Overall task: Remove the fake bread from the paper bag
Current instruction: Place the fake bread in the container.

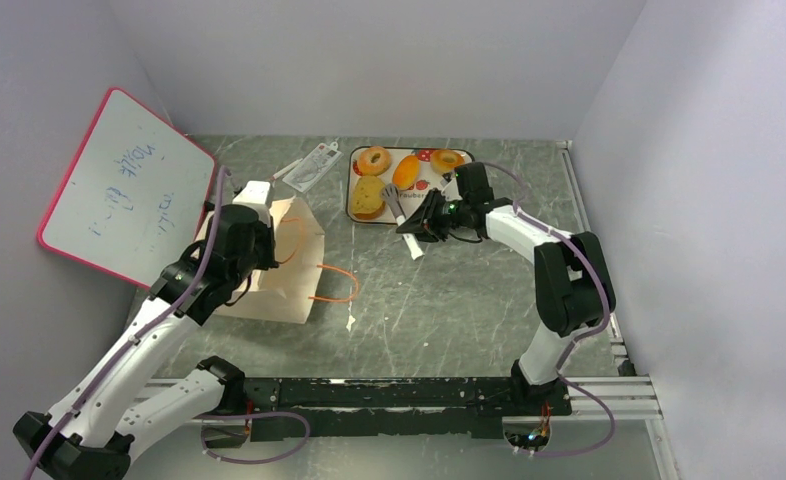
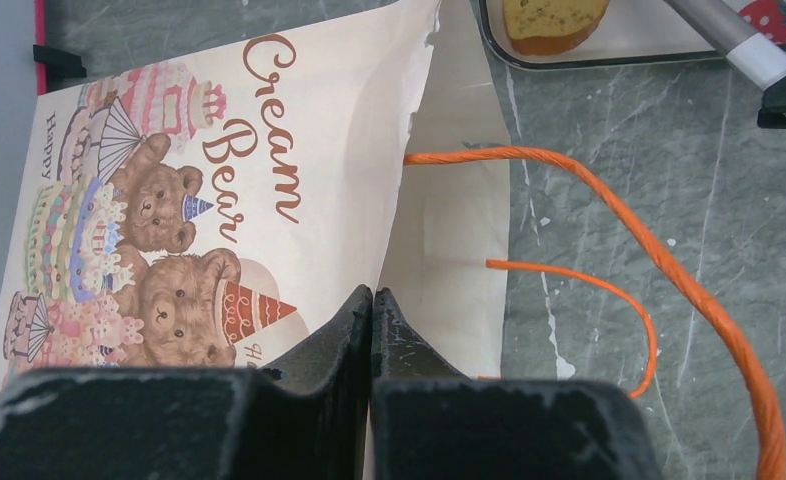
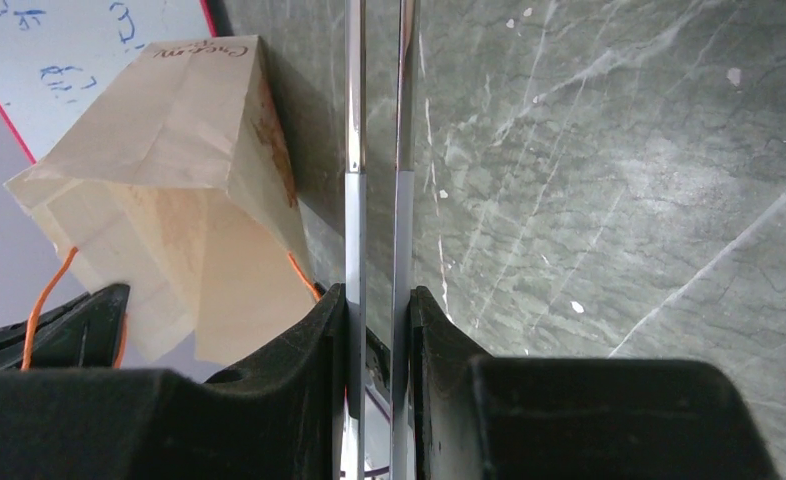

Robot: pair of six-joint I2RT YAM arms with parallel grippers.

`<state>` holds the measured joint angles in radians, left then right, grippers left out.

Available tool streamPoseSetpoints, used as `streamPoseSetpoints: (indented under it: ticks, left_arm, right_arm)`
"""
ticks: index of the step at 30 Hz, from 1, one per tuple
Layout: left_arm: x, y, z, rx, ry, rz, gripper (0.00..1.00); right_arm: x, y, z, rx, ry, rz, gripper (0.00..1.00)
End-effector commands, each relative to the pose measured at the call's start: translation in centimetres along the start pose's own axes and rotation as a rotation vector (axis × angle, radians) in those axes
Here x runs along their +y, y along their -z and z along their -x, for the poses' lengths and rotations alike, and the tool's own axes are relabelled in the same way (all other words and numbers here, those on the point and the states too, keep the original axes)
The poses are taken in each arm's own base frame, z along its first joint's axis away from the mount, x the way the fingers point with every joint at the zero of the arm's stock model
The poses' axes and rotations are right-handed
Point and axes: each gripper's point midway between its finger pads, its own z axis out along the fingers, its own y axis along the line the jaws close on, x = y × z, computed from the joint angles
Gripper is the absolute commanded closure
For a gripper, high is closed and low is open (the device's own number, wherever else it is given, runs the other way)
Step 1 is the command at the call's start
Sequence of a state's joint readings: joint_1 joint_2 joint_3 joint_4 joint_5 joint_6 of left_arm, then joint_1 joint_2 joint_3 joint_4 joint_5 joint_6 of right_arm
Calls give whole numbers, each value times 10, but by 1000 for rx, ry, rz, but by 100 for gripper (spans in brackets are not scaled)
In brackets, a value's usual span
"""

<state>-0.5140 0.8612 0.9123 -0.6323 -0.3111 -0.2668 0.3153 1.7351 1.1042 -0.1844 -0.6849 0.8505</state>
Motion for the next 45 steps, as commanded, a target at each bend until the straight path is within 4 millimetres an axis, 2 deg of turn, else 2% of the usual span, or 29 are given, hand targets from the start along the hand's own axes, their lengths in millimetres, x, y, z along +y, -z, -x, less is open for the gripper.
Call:
streamPoseSetpoints:
  ticks: [1,4,8,22,33,39,43,45]
  left_arm:
    - [-1,5,10,-46,37,-10,93]
    - [0,7,10,-51,45,-10,93]
    - [0,8,9,-52,49,-12,93]
    - [-6,10,9,-56,11,-61,93]
    - [-7,13,9,-55,-2,-72,93]
    - [-13,13,6,-53,-26,-113,93]
    - [-24,16,5,-57,-53,-189,93]
    - [-33,18,3,-58,-75,-245,93]
  right_arm:
    - [5,1,7,-9,16,16,83]
    - [4,0,8,-12,12,14,75]
    - [3,2,8,-20,8,10,69]
    - [-1,9,5,-34,5,4,64]
    - [-3,18,2,-46,12,-7,64]
    - [2,36,-5,-73,52,-17,64]
    - [9,53,-15,-88,87,-18,65]
    - [7,61,-27,-86,90,-19,65]
